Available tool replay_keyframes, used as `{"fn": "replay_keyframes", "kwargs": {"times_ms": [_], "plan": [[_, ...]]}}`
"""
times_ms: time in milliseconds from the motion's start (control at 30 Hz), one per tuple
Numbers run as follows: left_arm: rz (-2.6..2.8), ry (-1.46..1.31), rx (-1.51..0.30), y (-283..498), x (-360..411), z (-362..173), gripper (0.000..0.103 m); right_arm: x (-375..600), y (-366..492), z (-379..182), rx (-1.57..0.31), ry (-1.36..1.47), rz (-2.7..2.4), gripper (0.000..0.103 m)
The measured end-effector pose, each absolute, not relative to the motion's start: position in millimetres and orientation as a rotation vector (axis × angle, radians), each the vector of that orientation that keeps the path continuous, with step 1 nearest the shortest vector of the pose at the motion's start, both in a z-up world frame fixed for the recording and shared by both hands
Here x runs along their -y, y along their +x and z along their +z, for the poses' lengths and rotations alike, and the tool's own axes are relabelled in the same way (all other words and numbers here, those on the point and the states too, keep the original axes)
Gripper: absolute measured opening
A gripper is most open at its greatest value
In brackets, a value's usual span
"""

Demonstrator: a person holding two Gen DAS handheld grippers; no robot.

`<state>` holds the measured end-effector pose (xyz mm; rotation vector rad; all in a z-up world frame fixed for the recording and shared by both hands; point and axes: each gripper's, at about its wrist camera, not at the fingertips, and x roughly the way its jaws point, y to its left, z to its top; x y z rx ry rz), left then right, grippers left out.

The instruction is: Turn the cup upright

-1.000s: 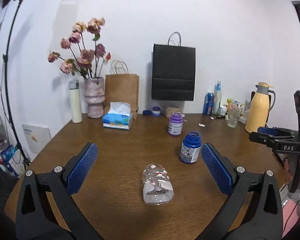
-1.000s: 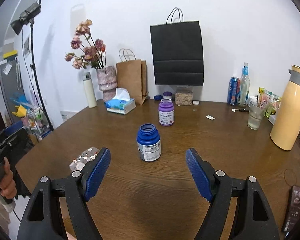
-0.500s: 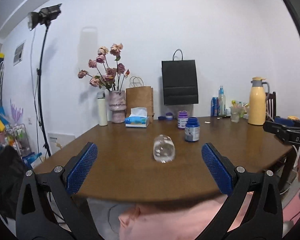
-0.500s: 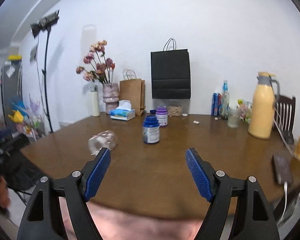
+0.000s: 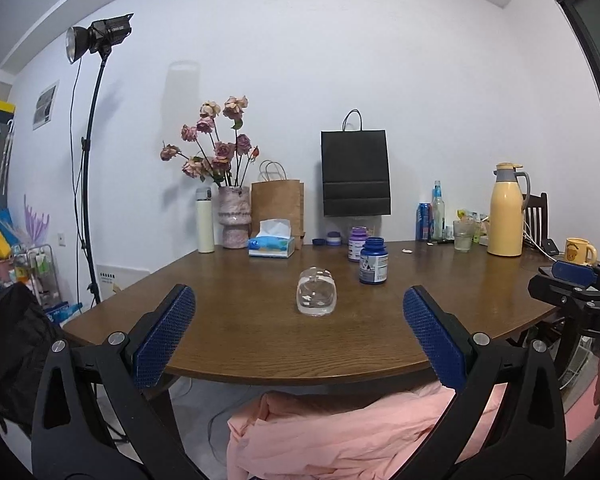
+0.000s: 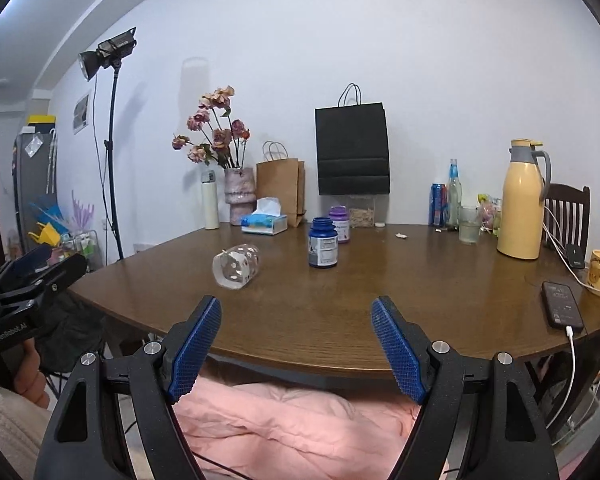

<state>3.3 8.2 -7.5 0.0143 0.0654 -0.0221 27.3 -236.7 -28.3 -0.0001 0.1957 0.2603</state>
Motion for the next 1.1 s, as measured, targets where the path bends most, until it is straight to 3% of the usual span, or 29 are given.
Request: {"fn": "replay_keyframes", "kwargs": {"times_ms": [1100], "plan": [[-0.027, 0.014, -0.07, 2.2, -8.5, -7.9, 0.103, 234.1, 26.6, -32.1, -0.213, -0.009, 0.254, 0.083]]}}
